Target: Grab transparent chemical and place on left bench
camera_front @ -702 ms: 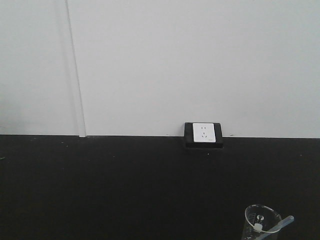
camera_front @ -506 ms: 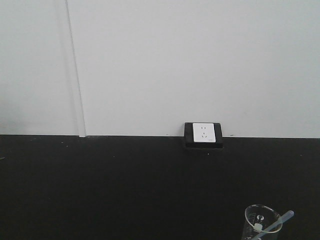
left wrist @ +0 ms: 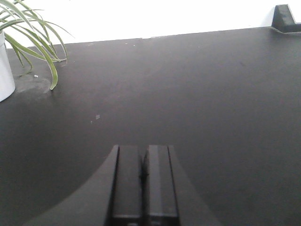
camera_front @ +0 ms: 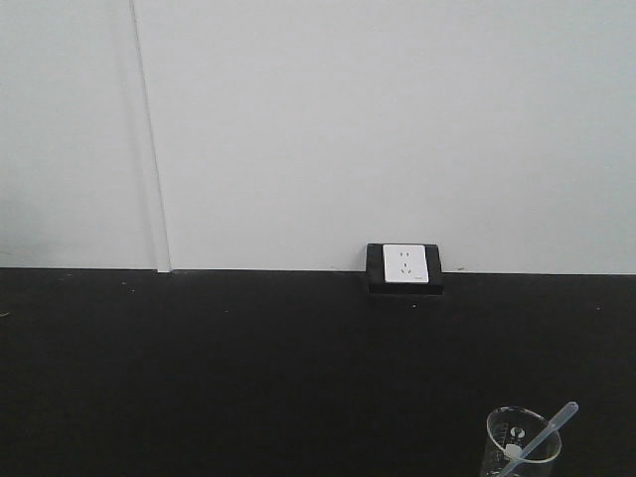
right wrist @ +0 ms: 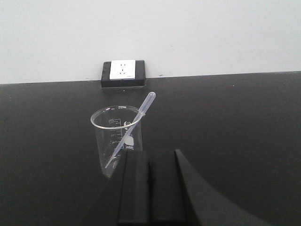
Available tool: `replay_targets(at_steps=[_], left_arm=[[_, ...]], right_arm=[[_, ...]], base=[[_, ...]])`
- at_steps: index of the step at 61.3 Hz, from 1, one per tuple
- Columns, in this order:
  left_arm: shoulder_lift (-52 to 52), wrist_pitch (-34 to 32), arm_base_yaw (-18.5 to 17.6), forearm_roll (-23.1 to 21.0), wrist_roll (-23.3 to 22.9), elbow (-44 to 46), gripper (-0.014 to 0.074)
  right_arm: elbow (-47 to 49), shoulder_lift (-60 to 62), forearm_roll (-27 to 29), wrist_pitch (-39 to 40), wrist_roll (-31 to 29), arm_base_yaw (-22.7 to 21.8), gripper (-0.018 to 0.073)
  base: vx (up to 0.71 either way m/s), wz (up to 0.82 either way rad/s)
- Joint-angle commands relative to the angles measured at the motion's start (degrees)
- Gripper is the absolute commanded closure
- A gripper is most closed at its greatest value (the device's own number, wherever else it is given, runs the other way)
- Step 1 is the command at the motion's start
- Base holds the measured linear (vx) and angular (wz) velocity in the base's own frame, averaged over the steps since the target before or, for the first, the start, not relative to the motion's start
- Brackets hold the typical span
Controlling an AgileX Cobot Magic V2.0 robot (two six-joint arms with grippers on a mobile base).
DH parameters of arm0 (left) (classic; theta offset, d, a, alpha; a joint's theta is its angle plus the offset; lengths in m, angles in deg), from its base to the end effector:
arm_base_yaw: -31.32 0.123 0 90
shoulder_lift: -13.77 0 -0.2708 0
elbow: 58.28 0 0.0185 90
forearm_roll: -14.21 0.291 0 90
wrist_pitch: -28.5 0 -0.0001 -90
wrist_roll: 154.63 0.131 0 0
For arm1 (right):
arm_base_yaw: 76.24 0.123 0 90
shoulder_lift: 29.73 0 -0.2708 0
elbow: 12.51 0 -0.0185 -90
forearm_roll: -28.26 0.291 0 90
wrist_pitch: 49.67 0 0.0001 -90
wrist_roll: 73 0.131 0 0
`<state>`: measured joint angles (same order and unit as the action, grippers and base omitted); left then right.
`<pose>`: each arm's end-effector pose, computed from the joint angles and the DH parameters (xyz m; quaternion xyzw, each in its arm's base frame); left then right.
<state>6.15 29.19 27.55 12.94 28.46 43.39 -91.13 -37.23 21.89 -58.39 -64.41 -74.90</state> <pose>0.1510 -0.0100 0.2055 0.0336 0.6853 -0.0125 0.7274 0.1511 0.0013 0.1855 0.0118 0.7359 0.0153 0.6768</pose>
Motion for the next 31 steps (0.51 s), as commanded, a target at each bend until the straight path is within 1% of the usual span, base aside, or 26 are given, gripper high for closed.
replay_targets(at_steps=[1,16,21,27,31], left_arm=[[1.1,-4.5,-0.1,0.0,-0.4,-0.9,0.0600],[1.1,-4.5,-0.1,0.0,-0.4,-0.9,0.0600],[1.1,-4.5,-0.1,0.0,-0.4,-0.9,0.0600],[1.1,-4.5,-0.1,0.0,-0.4,-0.9,0.0600],[1.1,-4.5,-0.1,0.0,-0.4,-0.9,0.0600]], right_arm=[[-0.3,0.1,-0.4,5.2,-0.2,-0.3,0.0567],[-0.3,0.1,-0.4,6.1,-0.2,-0.3,0.0567],[-0.3,0.1,-0.4,8.3,-0.2,-0.3,0.0567],[0.5,-0.3,-0.4,13.9,-0.2,-0.3,0.0564],[2.3,-1.4,-0.4,14.8,-0.3,-0.3,0.0561]], base=[[0.00,0.00],[0.00,0.00],[0.00,0.00],[0.00,0.00],[0.00,0.00]])
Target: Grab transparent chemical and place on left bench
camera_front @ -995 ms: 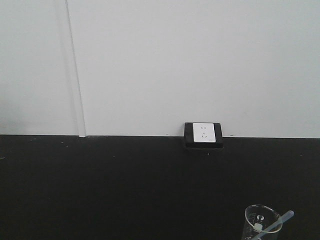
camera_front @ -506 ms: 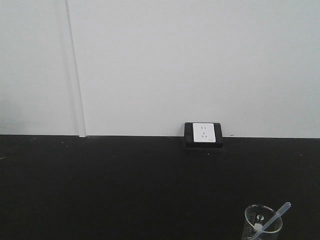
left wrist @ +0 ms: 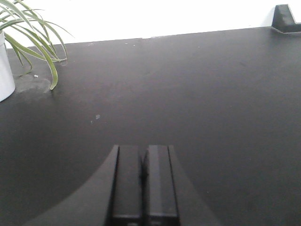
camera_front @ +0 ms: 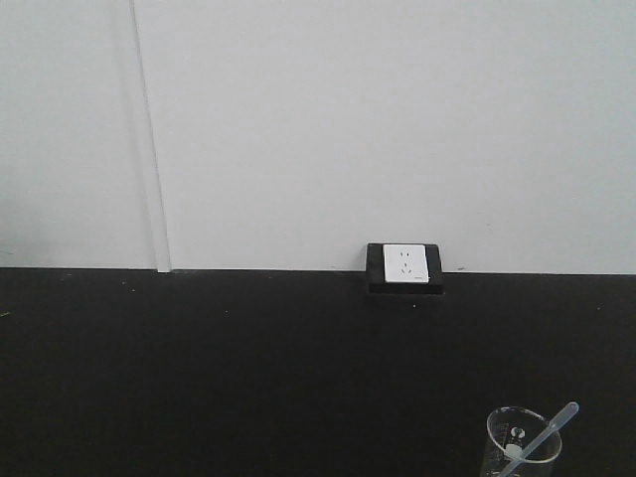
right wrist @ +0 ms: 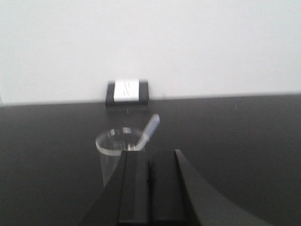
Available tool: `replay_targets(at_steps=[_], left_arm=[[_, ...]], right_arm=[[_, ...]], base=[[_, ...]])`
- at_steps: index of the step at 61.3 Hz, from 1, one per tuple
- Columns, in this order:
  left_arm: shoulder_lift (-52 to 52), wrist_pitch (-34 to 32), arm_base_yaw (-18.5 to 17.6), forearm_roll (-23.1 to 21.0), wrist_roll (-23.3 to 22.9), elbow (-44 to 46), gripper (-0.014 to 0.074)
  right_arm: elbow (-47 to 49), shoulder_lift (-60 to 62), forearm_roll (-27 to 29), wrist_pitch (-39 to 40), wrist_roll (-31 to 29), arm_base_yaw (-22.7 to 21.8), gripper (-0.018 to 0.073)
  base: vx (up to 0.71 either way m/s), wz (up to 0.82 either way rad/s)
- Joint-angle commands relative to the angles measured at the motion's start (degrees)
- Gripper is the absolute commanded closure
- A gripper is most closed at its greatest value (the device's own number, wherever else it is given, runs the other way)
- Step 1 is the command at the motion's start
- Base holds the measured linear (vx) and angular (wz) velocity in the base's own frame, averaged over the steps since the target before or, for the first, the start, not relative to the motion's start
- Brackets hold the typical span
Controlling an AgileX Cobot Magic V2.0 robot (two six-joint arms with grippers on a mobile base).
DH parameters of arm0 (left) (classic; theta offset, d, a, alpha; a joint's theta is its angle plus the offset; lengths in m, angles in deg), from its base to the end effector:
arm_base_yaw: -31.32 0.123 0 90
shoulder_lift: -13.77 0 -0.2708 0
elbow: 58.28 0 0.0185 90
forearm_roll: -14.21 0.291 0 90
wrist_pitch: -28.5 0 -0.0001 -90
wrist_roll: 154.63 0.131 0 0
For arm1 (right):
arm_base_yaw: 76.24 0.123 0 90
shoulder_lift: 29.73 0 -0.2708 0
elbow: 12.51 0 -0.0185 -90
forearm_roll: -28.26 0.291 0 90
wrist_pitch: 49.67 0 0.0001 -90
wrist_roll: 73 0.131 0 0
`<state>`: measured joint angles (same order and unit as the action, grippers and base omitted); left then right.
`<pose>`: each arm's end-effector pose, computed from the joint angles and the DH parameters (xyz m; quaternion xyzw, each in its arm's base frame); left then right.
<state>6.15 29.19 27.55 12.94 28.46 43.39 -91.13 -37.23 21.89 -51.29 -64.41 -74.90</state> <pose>0.1510 -0.0100 0.2055 0.0336 0.6853 -0.0125 0.7274 0.1515 0.0031 0.2016 0.0065 0.6929 0.0213 0.7207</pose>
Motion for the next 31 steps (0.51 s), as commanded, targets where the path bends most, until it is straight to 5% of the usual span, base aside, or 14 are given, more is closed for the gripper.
replay_targets(at_steps=[1,16,31], left_arm=[[1.1,-4.5,-0.1,0.0,-0.4,-0.9,0.0600],[1.1,-4.5,-0.1,0.0,-0.4,-0.9,0.0600],[1.1,-4.5,-0.1,0.0,-0.4,-0.9,0.0600]], right_arm=[[2.9,-1.9,-0.4,7.7,-0.3,-0.3,0.0561],[16.0,-17.2,-0.4,2.8,-1.1,-0.3,0.0510],[22.5,-37.3,-0.4,7.5,-1.1,-0.3,0.0309]], base=[[0.00,0.00],[0.00,0.00],[0.00,0.00]])
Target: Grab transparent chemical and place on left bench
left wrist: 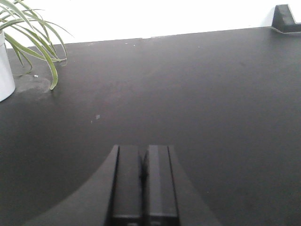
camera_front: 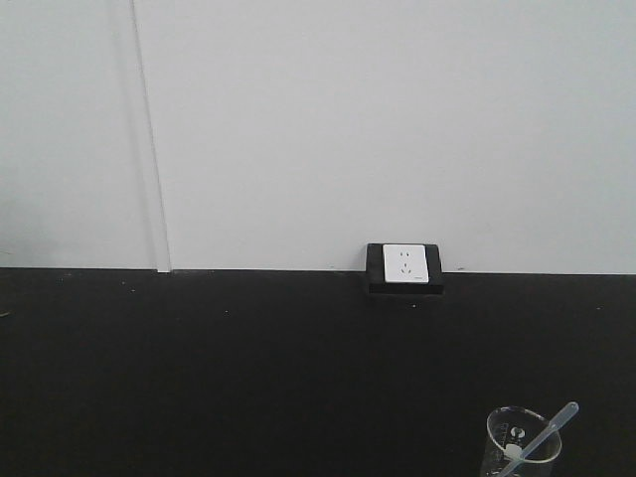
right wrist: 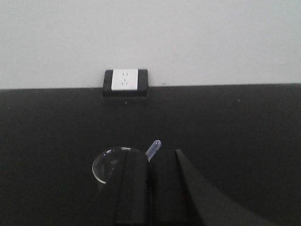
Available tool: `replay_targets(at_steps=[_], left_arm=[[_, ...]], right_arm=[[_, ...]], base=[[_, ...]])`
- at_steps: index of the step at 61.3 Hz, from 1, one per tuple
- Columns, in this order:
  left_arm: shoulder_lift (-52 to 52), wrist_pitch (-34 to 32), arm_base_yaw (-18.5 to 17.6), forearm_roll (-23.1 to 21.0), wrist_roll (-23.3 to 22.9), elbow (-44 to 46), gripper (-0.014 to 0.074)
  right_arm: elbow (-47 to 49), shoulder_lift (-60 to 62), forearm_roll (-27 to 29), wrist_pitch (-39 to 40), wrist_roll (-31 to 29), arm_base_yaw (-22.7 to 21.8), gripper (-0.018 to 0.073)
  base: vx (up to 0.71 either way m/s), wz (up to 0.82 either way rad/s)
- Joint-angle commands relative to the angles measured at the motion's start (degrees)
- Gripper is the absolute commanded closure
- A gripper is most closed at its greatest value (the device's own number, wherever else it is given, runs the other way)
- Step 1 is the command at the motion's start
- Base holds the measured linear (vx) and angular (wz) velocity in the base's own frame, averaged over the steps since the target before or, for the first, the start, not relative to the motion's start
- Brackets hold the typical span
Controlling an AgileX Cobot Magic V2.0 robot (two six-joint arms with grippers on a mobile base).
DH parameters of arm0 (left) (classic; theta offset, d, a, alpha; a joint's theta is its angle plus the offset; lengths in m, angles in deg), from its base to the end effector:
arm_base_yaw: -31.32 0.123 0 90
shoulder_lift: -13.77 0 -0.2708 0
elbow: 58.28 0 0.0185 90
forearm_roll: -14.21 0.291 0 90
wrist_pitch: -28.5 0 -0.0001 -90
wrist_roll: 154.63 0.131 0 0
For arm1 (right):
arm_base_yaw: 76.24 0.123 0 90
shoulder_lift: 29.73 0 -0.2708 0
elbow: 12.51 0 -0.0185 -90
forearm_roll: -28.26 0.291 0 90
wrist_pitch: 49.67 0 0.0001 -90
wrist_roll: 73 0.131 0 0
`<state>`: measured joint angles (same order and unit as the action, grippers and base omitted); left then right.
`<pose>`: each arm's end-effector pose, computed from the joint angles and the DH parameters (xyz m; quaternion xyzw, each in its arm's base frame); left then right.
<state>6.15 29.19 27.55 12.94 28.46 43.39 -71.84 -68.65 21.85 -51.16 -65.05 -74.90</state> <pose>0.1510 -0.0100 0.2055 0.0336 0.6853 -0.0125 0.7274 0.2090 0.0045 0.2474 0.0023 0.7645 0.0151 0.6444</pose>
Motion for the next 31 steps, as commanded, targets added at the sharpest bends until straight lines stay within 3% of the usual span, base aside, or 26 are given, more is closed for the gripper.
replay_targets(at_steps=[1,12,19,31], left_arm=[[1.1,-4.5,-0.1,0.0,-0.4,-0.9,0.0600],[1.1,-4.5,-0.1,0.0,-0.4,-0.9,0.0600],[1.1,-4.5,-0.1,0.0,-0.4,-0.9,0.0600],[1.1,-4.5,-0.1,0.0,-0.4,-0.9,0.0600]], right_arm=[[3.3,-6.8,-0.4,8.3,-0.4,-0.3,0.0291],[3.2,-18.6,-0.4,22.1,-0.4,-0.3,0.0081],[3.2,-26.0,0.6,31.1,-0.4,-0.3,0.0046],[3.2,-37.0,15.0,38.6,0.2,-0.3,0.0050]], base=[[0.00,0.00],[0.00,0.00],[0.00,0.00],[0.00,0.00]])
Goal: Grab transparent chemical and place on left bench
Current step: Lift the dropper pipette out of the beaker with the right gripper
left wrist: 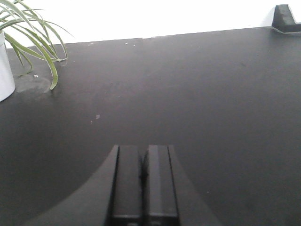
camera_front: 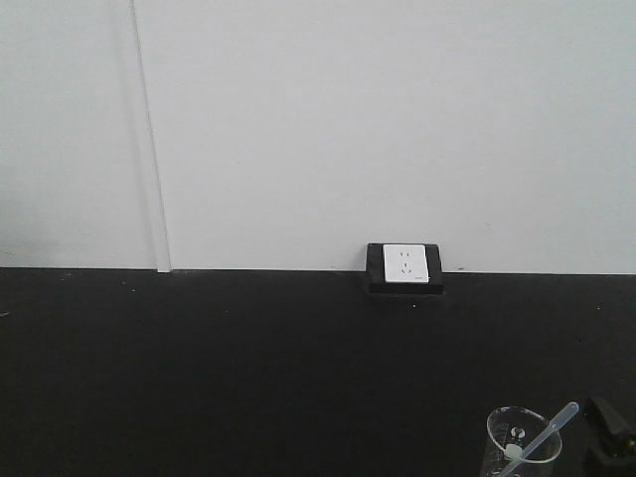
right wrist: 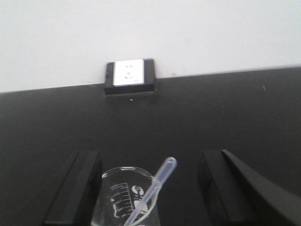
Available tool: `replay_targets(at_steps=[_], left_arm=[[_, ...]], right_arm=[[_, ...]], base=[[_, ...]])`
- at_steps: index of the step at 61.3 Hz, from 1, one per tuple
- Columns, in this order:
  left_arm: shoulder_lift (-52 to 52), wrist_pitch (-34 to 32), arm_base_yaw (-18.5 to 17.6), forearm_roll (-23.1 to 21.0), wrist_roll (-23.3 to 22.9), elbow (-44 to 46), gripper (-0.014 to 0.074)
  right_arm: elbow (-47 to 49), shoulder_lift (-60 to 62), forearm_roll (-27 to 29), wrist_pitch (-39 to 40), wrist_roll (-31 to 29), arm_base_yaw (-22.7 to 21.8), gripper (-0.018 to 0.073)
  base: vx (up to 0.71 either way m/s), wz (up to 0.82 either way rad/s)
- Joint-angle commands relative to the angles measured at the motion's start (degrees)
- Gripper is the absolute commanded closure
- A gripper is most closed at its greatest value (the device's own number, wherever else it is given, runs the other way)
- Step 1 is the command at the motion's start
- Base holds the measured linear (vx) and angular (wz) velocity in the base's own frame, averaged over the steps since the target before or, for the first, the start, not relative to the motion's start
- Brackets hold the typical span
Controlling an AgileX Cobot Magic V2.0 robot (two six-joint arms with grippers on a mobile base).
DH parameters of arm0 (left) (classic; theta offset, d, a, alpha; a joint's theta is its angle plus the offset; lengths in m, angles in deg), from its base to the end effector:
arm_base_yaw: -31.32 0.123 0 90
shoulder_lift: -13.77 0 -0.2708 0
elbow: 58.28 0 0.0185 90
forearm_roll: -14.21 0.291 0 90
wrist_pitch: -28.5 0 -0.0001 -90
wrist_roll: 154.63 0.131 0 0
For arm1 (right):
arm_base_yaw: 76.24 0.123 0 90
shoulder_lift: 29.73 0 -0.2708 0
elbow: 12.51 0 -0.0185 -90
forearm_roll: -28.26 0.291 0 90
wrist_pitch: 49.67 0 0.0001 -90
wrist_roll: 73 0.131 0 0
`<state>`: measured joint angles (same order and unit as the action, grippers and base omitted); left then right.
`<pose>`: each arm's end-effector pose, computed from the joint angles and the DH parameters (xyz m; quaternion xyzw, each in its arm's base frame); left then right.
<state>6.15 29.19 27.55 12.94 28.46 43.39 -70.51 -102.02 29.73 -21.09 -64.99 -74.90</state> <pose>0.1510 -0.0100 0.2055 0.0336 0.6853 -0.0125 0.7274 0.2798 0.0049 0.1802 0.0577 0.7734 0.0538 0.6289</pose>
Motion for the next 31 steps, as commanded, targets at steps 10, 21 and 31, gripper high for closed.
replay_targets(at_steps=[10,21,31], left_arm=[[1.1,-4.5,-0.1,0.0,-0.4,-0.9,0.0600],[1.1,-4.5,-0.1,0.0,-0.4,-0.9,0.0600],[1.1,-4.5,-0.1,0.0,-0.4,-0.9,0.0600]], right_arm=[[4.1,-12.4,5.3,10.3,2.3,-0.3,0.0050],[10.6,-20.4,2.2,11.5,5.3,-0.3,0.0050],[15.7,-27.4,-1.5,10.4,9.6,-0.3,0.0050]], base=[[0.00,0.00],[0.00,0.00],[0.00,0.00]])
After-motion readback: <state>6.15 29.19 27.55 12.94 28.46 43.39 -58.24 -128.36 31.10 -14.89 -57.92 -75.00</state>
